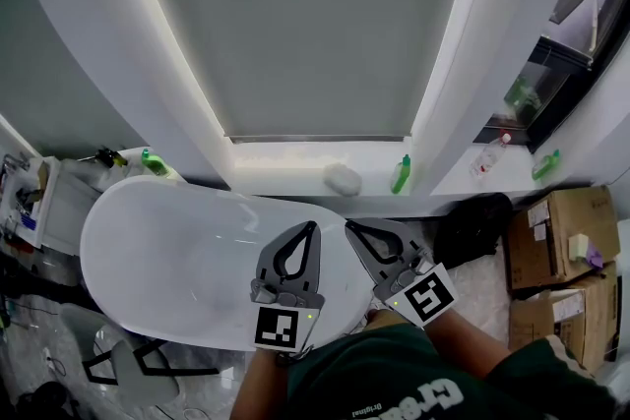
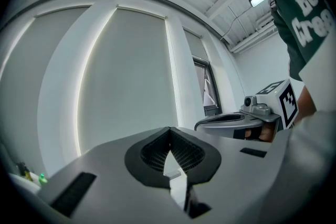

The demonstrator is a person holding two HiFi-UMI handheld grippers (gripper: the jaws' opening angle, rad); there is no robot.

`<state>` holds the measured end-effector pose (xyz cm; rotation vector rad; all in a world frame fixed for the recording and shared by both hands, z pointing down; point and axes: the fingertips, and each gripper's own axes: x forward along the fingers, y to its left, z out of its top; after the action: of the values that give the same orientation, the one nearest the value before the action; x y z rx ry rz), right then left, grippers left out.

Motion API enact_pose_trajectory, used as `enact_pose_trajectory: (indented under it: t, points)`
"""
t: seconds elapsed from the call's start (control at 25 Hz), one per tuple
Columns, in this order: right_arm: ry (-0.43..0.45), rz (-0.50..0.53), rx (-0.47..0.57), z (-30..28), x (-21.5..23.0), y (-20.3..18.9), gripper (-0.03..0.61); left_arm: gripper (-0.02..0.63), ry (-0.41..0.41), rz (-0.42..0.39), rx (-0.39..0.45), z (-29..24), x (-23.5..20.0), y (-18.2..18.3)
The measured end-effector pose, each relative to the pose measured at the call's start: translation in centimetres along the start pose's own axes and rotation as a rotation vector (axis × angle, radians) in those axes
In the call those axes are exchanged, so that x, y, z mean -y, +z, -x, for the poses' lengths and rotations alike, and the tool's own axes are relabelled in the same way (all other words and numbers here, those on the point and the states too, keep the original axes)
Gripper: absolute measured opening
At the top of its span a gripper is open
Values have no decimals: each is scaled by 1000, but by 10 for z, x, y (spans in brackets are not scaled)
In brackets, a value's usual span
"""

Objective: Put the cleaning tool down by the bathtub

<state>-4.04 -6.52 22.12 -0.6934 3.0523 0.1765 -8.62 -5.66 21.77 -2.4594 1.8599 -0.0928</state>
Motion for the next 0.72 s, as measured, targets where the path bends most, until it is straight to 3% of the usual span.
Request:
enact_pose_trajectory:
  t: [0.72]
  points:
    - [23,14,4,12,-4,2,14,8,-13,-9,3,0,21,4]
